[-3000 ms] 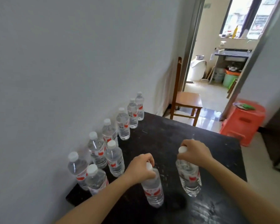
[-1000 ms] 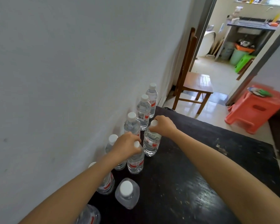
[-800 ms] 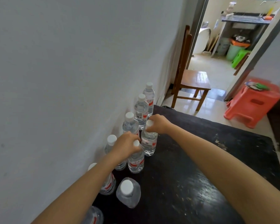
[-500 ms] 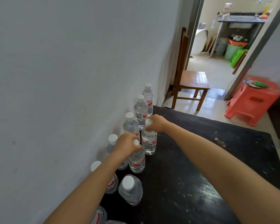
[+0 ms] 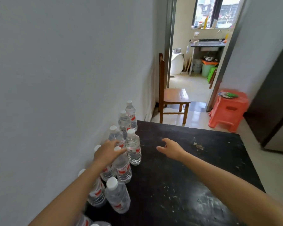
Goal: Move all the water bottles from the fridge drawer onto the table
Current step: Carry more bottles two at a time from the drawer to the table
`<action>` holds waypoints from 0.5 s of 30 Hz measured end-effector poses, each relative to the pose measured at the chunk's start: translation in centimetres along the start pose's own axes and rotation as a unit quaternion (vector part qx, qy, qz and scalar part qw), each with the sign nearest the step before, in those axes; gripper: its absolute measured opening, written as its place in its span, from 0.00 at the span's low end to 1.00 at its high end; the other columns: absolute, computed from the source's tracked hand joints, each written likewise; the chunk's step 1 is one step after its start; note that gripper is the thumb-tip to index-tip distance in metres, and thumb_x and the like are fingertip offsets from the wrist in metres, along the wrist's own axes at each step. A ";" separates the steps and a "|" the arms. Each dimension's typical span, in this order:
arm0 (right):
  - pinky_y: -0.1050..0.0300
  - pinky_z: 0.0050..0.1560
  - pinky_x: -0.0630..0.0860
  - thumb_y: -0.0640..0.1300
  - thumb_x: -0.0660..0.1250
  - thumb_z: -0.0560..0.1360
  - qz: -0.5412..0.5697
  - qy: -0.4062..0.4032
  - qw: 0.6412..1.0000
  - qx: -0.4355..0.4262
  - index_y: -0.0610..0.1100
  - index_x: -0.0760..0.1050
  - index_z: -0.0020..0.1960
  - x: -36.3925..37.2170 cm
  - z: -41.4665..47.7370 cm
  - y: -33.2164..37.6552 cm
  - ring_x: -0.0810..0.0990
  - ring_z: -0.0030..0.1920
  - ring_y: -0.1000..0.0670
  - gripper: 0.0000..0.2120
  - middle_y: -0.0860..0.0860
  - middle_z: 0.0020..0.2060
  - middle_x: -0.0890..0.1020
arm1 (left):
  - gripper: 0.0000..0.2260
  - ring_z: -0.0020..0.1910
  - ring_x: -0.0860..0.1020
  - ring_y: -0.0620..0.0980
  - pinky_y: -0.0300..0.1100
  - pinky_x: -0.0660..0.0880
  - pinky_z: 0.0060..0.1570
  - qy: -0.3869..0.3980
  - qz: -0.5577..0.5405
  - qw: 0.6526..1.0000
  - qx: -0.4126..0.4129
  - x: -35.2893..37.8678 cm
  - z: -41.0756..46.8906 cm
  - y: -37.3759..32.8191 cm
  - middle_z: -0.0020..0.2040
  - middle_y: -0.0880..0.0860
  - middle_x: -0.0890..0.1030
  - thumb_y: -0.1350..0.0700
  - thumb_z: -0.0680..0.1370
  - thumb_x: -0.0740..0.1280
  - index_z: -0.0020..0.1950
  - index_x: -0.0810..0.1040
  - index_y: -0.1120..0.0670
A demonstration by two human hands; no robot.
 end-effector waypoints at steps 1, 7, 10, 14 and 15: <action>0.52 0.62 0.74 0.52 0.63 0.76 0.003 -0.006 1.000 -0.001 0.43 0.61 0.71 -0.5 -0.7 -0.5 0.74 0.62 0.45 0.27 0.44 0.66 0.72 | 0.22 0.53 0.77 0.49 0.44 0.75 0.48 -0.009 0.001 1.000 0.001 -0.6 -0.4 -0.3 0.58 0.51 0.78 0.37 0.71 0.65 0.59 0.76 0.49; 0.53 0.63 0.71 0.49 0.62 0.77 0.013 -0.023 0.999 -0.029 0.42 0.63 0.70 -2.5 -4.2 -1.6 0.73 0.64 0.45 0.24 0.44 0.66 0.71 | 0.20 0.56 0.76 0.54 0.45 0.73 0.53 -0.070 0.023 0.997 0.015 -3.7 -4.1 -2.3 0.60 0.57 0.77 0.46 0.75 0.65 0.63 0.75 0.54; 0.55 0.61 0.72 0.49 0.62 0.77 0.014 -0.027 0.999 -0.039 0.43 0.63 0.70 -2.2 -5.5 -2.0 0.74 0.62 0.46 0.24 0.44 0.65 0.72 | 0.17 0.57 0.74 0.54 0.46 0.71 0.54 -0.104 0.018 0.994 0.021 -5.0 -6.4 -2.4 0.60 0.57 0.76 0.48 0.75 0.65 0.62 0.76 0.53; 0.54 0.61 0.73 0.50 0.62 0.77 -0.001 -0.001 0.999 -0.045 0.42 0.62 0.70 0.0 -7.3 -3.4 0.75 0.61 0.46 0.25 0.44 0.64 0.73 | 0.16 0.60 0.71 0.55 0.46 0.69 0.57 -0.145 0.002 0.989 0.013 -6.4 -10.0 -1.8 0.61 0.57 0.75 0.50 0.75 0.66 0.61 0.76 0.54; 0.54 0.61 0.73 0.50 0.61 0.77 -0.008 0.007 0.999 -0.043 0.42 0.62 0.71 0.5 -8.0 -3.8 0.74 0.61 0.46 0.25 0.44 0.65 0.73 | 0.16 0.61 0.71 0.55 0.46 0.68 0.58 -0.146 0.002 0.989 0.011 -6.6 -10.9 -1.6 0.62 0.57 0.75 0.50 0.75 0.66 0.61 0.76 0.55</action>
Point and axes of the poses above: each hand's wrist, its own z-axis towards the middle knuckle, its own x-axis out of the palm, y = z × x, the point moved 10 cm from there along z, towards the middle knuckle
